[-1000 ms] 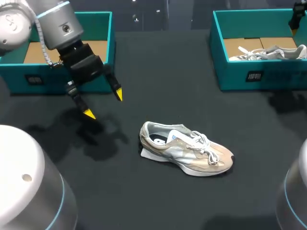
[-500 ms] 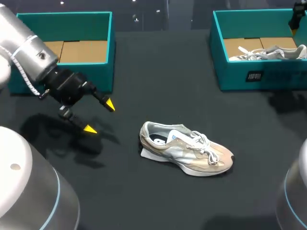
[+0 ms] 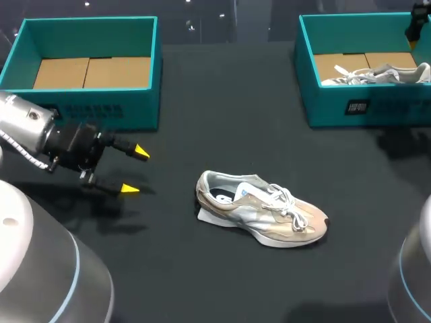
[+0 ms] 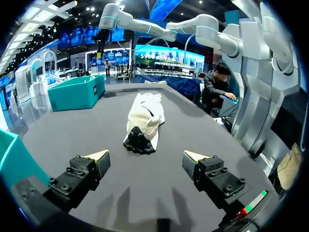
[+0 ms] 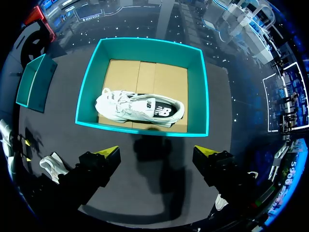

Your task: Take the shoe out of the shoebox, open the shoe tongue, remove and reinsert the insole, then place the shoe into the shoebox

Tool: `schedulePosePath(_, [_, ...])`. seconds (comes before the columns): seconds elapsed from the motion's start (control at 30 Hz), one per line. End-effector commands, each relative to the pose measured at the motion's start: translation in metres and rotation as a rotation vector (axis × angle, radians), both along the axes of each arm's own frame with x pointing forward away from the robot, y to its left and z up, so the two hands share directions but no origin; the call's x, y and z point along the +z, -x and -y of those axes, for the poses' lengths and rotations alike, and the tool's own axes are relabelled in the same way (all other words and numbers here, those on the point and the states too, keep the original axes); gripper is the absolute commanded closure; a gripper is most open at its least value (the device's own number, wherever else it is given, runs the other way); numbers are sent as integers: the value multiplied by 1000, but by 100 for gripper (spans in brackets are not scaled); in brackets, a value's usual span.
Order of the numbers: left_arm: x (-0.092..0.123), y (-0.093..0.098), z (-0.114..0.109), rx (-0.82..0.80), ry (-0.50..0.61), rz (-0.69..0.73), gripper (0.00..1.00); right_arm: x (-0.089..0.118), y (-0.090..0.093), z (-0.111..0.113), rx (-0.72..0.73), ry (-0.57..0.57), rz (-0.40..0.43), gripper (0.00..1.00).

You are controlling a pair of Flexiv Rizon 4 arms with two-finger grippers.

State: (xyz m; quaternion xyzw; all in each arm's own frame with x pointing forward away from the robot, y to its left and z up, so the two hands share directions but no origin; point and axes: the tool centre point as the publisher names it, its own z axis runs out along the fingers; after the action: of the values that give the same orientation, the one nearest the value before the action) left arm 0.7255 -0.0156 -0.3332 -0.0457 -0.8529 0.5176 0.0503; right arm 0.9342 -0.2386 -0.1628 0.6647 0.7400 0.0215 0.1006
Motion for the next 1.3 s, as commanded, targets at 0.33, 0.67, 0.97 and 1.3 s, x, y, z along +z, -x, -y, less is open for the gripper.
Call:
schedulePosePath(0.33, [-39,6,2,91,142,16,0,0,1,0,-1,2,1,0])
schedulePosePath(0.67, [-40,12,4,76,143,30,0,0,1,0,-1,2,1,0])
schedulePosePath(0.97, [-44,13,10,69,144,25,0,0,1,0,-1,2,1,0])
schedulePosePath(1.3, [-55,-2,26,14,140,28,0,0,1,0,-1,2,1,0])
